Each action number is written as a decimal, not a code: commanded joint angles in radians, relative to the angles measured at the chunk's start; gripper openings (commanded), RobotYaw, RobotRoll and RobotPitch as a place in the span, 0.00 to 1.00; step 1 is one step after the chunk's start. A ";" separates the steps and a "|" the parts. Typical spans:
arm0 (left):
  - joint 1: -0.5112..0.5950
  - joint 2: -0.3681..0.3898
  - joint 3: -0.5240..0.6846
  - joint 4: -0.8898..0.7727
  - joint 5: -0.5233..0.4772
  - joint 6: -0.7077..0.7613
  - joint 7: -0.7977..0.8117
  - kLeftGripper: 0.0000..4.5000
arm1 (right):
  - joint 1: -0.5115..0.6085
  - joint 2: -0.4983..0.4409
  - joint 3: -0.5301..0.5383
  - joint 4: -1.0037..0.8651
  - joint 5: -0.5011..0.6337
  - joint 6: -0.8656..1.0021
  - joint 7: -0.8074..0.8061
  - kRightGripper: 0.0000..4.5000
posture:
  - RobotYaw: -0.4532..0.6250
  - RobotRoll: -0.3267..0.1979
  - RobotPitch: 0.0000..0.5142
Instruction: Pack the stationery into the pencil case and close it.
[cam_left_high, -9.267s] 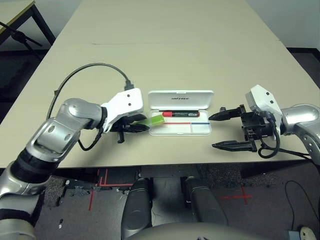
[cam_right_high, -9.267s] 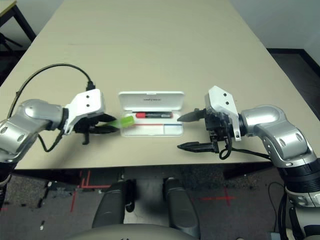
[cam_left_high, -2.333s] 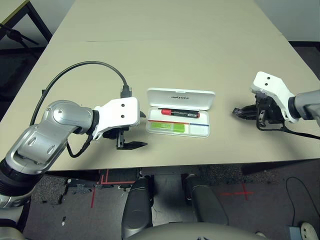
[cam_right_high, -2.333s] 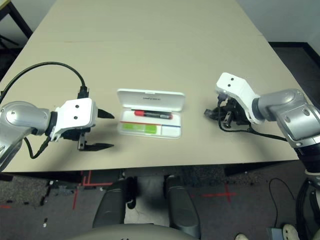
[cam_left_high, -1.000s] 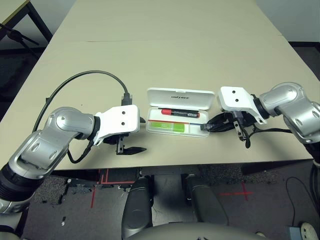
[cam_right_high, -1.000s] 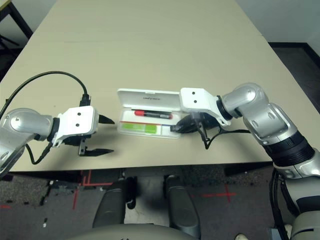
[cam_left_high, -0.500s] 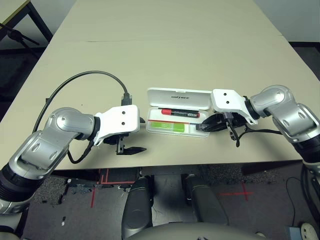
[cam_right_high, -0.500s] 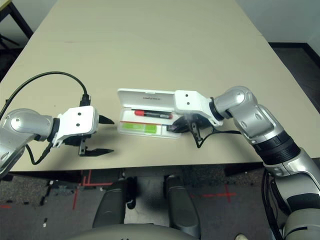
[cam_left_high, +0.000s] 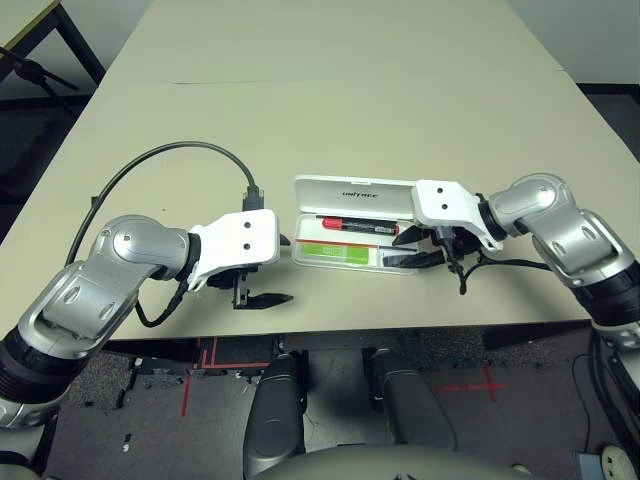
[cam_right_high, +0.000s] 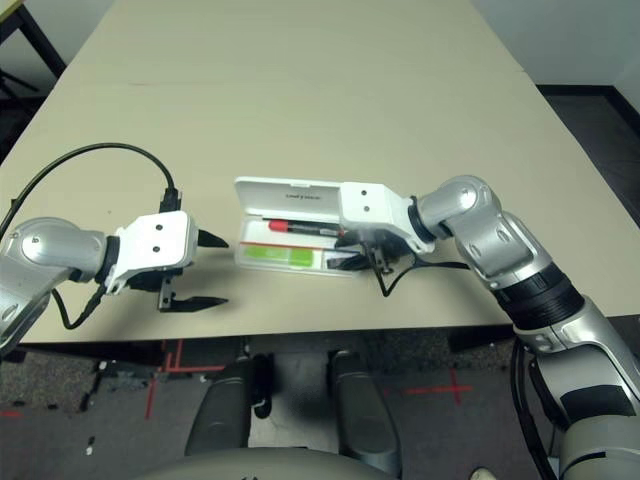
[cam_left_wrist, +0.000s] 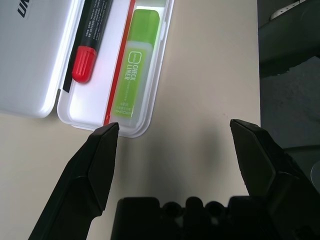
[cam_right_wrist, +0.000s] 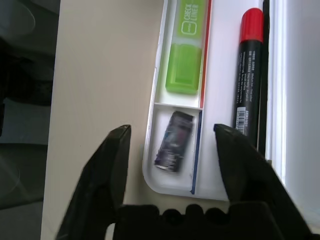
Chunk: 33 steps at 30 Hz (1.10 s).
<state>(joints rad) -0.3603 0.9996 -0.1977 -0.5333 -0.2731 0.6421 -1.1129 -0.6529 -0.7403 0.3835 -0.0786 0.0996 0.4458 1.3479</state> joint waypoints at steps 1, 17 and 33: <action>0.004 0.001 -0.012 -0.009 0.002 0.005 0.000 1.00 | 0.016 -0.008 -0.028 -0.047 0.062 0.056 0.022 0.97 | 0.45 0.62 0.34; 0.029 0.016 0.005 0.027 0.004 -0.024 -0.010 1.00 | 0.182 -0.309 -0.324 -0.037 0.275 0.132 0.120 0.99 | 0.42 0.62 0.35; 0.019 0.009 0.003 0.134 0.008 -0.078 -0.038 1.00 | 0.399 -0.286 -0.595 0.016 0.427 0.092 0.038 0.99 | 0.37 0.62 0.34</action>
<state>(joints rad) -0.3448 1.0039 -0.1975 -0.4090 -0.2710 0.5758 -1.1370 -0.2641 -1.0203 -0.1817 -0.0703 0.5105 0.5382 1.3897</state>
